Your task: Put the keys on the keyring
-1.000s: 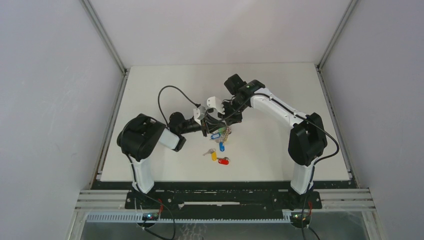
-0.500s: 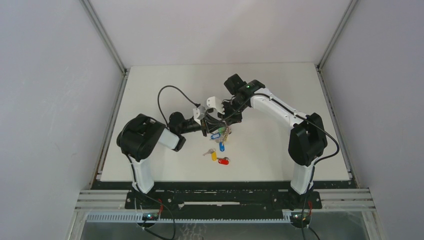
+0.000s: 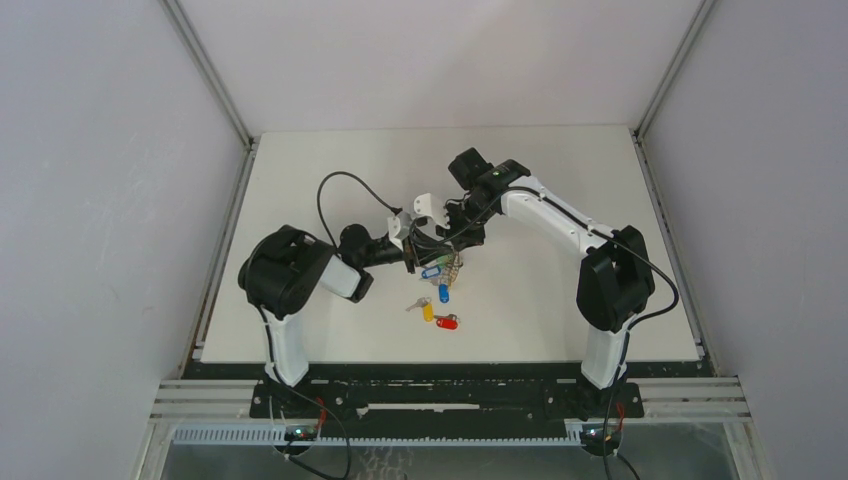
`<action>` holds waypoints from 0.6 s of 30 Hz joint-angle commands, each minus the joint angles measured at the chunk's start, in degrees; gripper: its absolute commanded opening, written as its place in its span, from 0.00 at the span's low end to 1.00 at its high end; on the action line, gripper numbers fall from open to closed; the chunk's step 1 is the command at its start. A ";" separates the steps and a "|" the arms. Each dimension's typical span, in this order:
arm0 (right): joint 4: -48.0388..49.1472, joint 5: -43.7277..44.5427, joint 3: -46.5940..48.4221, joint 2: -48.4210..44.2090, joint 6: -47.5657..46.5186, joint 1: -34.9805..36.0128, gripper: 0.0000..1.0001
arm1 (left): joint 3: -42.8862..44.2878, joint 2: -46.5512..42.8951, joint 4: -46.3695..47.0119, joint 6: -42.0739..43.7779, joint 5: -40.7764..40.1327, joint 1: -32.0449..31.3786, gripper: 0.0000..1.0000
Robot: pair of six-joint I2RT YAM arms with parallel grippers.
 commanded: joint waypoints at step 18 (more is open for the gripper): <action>19.72 -22.14 -18.57 -16.29 7.63 -10.93 0.27 | -1.22 -4.72 -0.26 0.73 -3.46 -0.14 0.00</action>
